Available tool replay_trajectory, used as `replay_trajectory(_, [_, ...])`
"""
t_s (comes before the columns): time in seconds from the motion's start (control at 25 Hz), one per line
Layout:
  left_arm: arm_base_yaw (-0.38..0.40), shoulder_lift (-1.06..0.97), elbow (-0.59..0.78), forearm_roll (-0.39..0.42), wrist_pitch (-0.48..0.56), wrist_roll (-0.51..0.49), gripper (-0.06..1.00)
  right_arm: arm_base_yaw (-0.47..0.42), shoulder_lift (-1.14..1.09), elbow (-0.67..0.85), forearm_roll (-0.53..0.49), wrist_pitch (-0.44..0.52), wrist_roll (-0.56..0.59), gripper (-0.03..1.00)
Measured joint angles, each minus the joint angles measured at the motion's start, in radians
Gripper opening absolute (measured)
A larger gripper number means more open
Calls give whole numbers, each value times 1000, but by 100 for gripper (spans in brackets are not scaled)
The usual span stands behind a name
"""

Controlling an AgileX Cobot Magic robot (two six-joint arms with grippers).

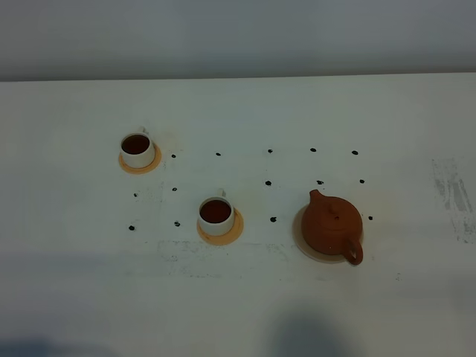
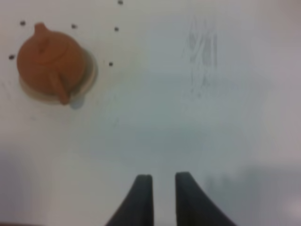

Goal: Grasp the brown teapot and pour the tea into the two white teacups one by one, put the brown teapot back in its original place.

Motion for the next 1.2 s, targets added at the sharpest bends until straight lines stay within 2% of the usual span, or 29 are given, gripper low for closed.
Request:
replay_trajectory(0.56, [-64,0,0,0,0,0,48,0,-138,1,0,0,1,14])
replay_trajectory(1.2, [-66,0,0,0,0,0,48,0,-138,1,0,0,0,14])
